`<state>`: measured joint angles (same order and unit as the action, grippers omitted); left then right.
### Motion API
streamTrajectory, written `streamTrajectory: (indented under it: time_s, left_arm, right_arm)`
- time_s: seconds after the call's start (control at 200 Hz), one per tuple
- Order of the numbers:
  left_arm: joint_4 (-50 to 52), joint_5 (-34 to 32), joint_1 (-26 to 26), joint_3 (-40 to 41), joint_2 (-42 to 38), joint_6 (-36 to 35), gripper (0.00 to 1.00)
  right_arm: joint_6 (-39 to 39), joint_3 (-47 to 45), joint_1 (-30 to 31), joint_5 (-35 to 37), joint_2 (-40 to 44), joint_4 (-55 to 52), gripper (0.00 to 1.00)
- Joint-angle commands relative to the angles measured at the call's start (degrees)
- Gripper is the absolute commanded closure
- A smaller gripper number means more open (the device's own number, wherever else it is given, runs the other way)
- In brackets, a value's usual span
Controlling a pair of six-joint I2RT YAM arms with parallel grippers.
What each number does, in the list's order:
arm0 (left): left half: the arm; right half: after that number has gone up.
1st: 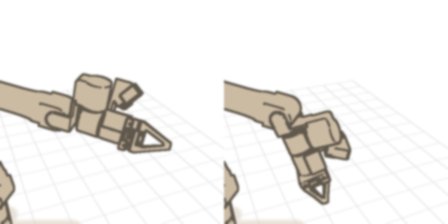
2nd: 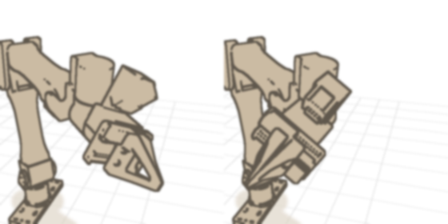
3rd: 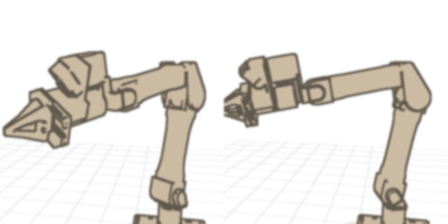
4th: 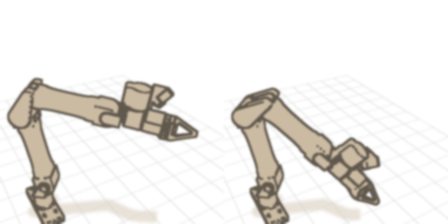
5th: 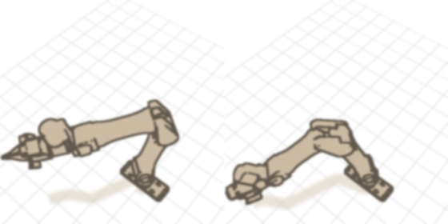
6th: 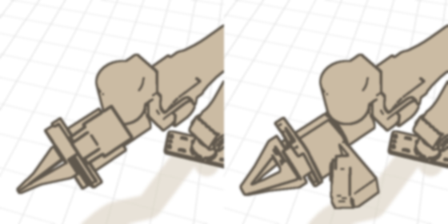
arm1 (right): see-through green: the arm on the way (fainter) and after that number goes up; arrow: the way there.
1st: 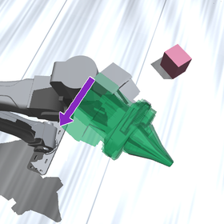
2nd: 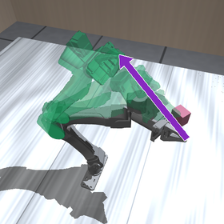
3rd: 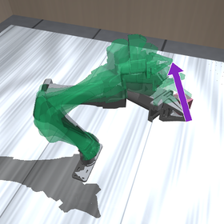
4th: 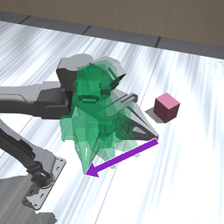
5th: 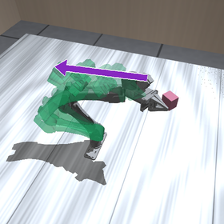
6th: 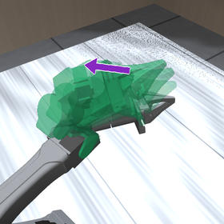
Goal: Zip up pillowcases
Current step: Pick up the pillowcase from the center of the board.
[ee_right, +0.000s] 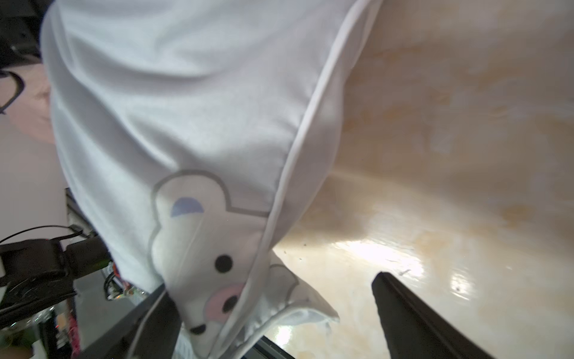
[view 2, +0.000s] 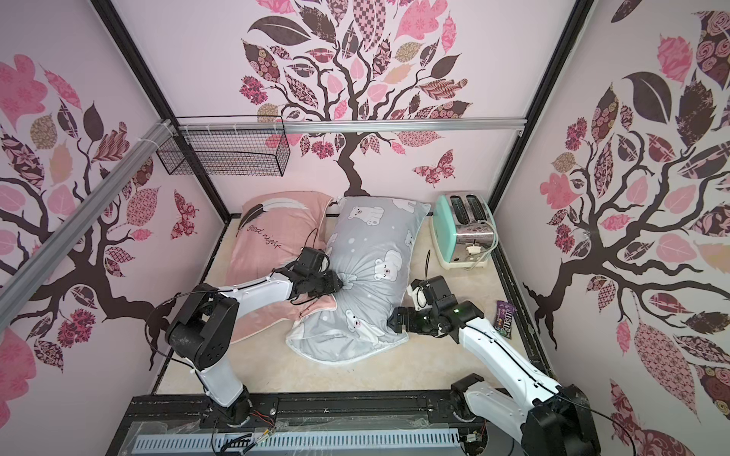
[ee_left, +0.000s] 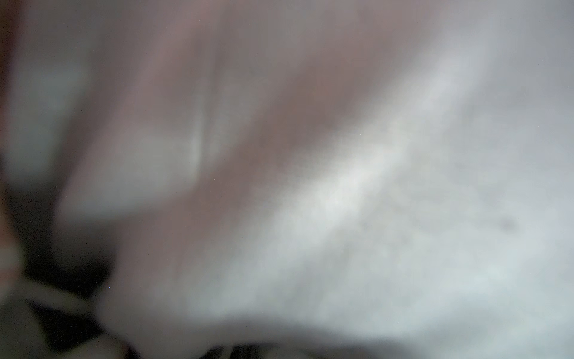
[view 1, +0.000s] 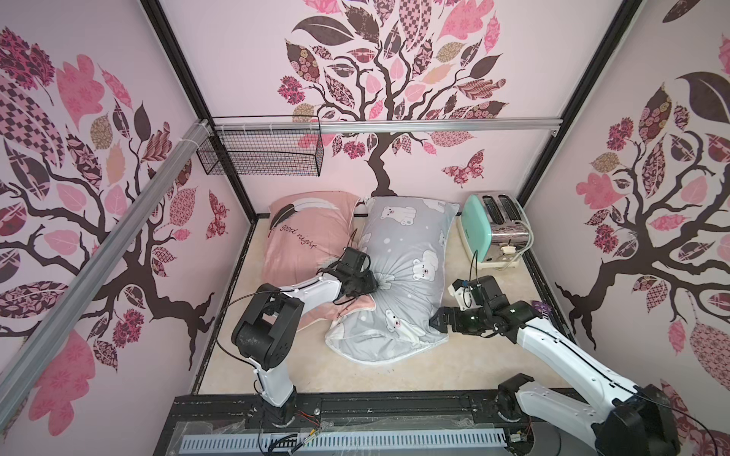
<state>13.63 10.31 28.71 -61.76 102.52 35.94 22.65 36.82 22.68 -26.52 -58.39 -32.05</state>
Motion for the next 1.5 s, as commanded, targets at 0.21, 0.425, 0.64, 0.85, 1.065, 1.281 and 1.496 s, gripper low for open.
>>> streamTrajectory:
  time_s: [0.21,0.425,0.64,0.85,1.065,1.281,1.496]
  left_arm:
    - [2.13,-6.87,-5.03,-0.83,8.45,-4.03,0.6]
    - [2.01,-6.04,-6.06,-1.19,8.59,-4.36,0.61]
    - [2.37,-6.15,-6.06,-1.04,6.83,-4.23,0.61]
    - [2.53,-6.0,-6.03,-1.44,6.55,-4.13,0.62]
    - [2.45,-6.17,-6.03,-1.25,6.07,-3.95,0.62]
    - [4.04,-6.02,-6.04,0.27,0.7,-4.43,0.49]
    - [15.54,-8.39,-5.36,1.52,-16.78,-7.22,0.3]
  right_arm:
    - [2.11,-4.51,-0.01,-13.4,-0.45,9.06,0.01]
    - [4.94,-6.97,0.06,-14.93,1.59,10.15,0.25]
    - [7.95,-9.13,0.09,-16.73,3.54,12.44,0.59]
    - [9.45,-12.21,0.44,-18.55,5.04,13.66,0.28]
    - [14.43,-15.28,1.29,-19.79,4.41,19.19,0.5]
    - [12.6,-12.71,1.4,-15.59,8.13,13.72,0.86]
    - [14.48,-13.28,1.35,-18.25,7.77,16.59,1.0]
